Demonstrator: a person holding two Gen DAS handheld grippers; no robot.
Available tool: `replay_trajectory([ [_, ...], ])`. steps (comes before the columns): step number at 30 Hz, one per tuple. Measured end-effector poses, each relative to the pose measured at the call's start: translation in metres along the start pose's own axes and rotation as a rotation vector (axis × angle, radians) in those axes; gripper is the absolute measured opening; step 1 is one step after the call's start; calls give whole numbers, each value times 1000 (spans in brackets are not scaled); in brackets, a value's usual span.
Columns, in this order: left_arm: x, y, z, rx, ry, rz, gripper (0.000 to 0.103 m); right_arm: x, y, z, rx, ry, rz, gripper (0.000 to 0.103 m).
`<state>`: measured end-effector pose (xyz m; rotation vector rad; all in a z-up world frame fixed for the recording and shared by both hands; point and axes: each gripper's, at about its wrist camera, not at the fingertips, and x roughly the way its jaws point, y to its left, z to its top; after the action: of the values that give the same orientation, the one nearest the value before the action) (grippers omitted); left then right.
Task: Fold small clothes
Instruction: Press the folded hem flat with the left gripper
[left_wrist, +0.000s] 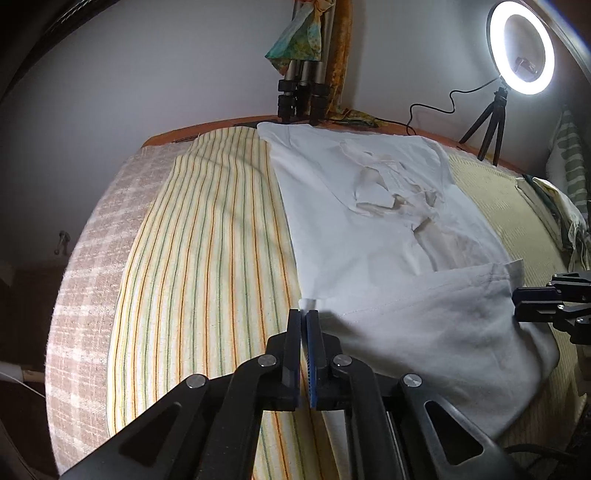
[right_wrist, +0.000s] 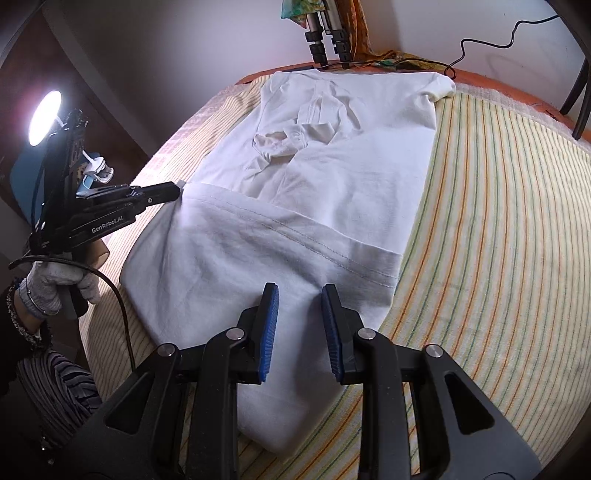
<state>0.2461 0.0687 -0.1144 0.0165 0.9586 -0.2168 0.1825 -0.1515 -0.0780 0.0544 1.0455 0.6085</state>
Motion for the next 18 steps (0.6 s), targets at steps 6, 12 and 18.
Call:
replay_trajectory([
  [6,-22,-1,13,7,-68,19,26,-13,-21,10,21,-45,-91,27],
  [12,-32,11,41,-55,-105,-55,37,-50,-58,39,122,-163,-91,35],
  [18,-24,6,75,-29,-109,-77,39,-52,-97,82,135,-188,-46,39],
])
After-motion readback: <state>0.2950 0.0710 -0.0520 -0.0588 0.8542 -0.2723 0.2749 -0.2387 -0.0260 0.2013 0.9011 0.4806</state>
